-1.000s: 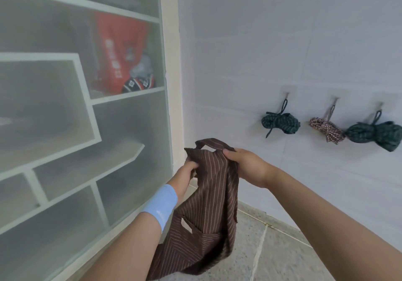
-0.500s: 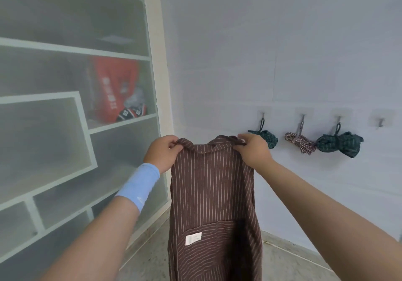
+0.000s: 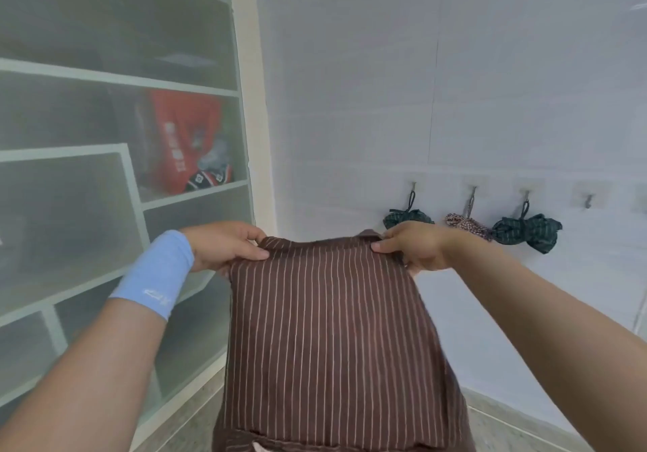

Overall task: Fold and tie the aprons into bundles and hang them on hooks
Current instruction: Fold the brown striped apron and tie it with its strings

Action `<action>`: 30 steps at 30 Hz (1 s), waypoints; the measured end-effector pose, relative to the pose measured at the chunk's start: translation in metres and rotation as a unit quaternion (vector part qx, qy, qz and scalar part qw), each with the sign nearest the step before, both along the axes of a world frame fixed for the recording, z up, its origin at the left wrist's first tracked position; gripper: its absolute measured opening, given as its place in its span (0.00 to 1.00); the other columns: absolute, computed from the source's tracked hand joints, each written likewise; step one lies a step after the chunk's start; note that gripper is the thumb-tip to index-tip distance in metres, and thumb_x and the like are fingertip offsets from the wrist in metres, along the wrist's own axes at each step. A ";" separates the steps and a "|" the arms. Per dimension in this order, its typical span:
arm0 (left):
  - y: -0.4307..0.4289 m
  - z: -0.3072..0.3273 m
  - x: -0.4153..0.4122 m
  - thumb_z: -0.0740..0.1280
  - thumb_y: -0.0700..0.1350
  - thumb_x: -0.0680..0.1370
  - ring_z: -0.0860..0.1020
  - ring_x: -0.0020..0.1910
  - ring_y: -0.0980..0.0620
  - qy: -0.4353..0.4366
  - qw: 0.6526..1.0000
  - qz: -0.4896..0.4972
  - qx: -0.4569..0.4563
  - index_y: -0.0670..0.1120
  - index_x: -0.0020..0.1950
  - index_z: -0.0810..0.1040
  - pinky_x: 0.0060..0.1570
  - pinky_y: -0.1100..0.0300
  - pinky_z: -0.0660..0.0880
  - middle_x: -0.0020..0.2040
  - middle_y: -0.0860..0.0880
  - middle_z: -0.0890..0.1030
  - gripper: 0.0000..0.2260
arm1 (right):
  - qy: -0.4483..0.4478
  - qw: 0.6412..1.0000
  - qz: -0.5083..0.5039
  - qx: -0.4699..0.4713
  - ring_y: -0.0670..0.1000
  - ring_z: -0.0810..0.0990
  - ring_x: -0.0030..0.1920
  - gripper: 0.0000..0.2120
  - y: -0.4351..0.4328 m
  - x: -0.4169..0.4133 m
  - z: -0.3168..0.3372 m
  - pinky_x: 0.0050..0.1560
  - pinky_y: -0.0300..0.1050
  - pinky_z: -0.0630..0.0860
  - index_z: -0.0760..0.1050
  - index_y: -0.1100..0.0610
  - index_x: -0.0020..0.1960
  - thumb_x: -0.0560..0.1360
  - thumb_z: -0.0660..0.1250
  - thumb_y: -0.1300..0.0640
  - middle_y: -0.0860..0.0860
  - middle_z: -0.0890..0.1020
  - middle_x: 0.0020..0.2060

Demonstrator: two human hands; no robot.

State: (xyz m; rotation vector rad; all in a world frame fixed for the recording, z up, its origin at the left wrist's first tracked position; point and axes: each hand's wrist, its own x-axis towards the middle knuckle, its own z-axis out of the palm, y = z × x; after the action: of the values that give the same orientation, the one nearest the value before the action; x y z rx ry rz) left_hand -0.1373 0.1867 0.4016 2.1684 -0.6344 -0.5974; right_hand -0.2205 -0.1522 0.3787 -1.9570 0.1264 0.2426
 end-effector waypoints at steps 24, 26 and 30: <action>-0.051 -0.233 0.190 0.65 0.40 0.76 0.81 0.31 0.46 0.048 0.943 0.327 0.037 0.44 0.45 0.77 0.26 0.65 0.70 0.41 0.48 0.84 0.02 | -0.015 0.977 -0.123 -0.173 0.54 0.79 0.36 0.17 0.008 0.225 -0.227 0.39 0.47 0.73 0.81 0.67 0.43 0.79 0.63 0.54 0.60 0.84 0.38; -0.055 -0.254 0.207 0.66 0.40 0.75 0.81 0.34 0.47 0.035 0.940 0.339 0.019 0.45 0.45 0.79 0.32 0.62 0.73 0.40 0.47 0.82 0.03 | -0.015 0.976 -0.131 -0.175 0.51 0.75 0.32 0.16 0.008 0.242 -0.249 0.32 0.43 0.67 0.80 0.62 0.40 0.80 0.61 0.54 0.54 0.79 0.32; -0.062 -0.305 0.226 0.67 0.44 0.76 0.78 0.37 0.49 0.035 0.946 0.321 0.021 0.46 0.47 0.81 0.39 0.57 0.74 0.39 0.46 0.81 0.04 | 0.022 0.980 -0.117 -0.160 0.50 0.71 0.30 0.17 0.007 0.263 -0.301 0.31 0.43 0.65 0.70 0.55 0.32 0.80 0.61 0.54 0.50 0.73 0.27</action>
State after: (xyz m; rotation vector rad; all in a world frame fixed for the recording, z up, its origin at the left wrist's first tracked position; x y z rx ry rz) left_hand 0.0892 0.1245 0.0966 2.2077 0.1398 -0.3288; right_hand 0.0422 -0.1457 0.0775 -2.2324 0.4443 0.1142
